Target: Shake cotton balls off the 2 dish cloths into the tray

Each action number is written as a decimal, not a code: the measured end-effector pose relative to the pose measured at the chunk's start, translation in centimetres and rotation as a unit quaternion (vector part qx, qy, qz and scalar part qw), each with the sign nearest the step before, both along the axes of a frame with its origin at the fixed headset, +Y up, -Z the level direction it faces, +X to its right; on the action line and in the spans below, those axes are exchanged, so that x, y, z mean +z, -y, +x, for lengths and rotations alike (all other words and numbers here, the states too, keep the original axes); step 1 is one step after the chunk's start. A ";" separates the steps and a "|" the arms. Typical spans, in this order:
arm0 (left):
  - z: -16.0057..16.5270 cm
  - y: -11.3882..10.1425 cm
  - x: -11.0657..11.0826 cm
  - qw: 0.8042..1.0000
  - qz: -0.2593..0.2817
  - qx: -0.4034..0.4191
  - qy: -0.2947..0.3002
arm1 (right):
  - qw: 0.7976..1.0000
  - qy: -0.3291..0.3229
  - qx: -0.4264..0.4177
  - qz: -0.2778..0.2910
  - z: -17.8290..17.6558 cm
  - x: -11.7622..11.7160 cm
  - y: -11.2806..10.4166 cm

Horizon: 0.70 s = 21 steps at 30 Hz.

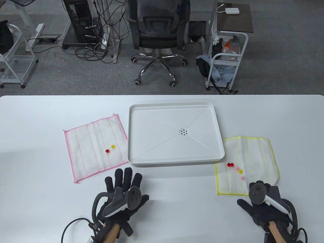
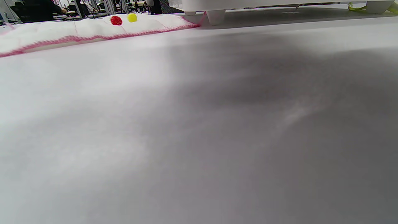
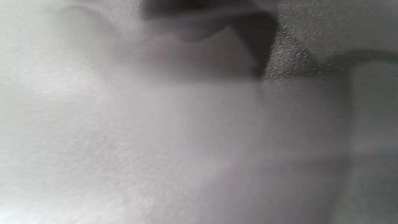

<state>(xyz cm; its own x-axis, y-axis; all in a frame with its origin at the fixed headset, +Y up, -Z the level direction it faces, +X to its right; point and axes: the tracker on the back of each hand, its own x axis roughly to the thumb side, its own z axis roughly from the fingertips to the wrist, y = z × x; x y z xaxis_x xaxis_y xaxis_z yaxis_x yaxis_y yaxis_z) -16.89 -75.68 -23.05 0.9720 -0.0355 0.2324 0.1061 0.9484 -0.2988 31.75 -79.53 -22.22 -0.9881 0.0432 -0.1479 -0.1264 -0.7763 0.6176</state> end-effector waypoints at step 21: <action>0.0 0.1 0.0 1.000 0.000 0.001 0.001 | 0.999 -0.039 0.018 -0.003 -2.0 1.0 -1.1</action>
<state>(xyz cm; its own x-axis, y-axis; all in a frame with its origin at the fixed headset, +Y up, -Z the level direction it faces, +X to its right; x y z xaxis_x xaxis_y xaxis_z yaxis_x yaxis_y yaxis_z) -16.92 -75.76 -23.08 0.9716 -0.0339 0.2341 0.1050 0.9487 -0.2982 29.73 -78.38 -21.20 -0.9974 0.0060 -0.0715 -0.0498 -0.7754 0.6295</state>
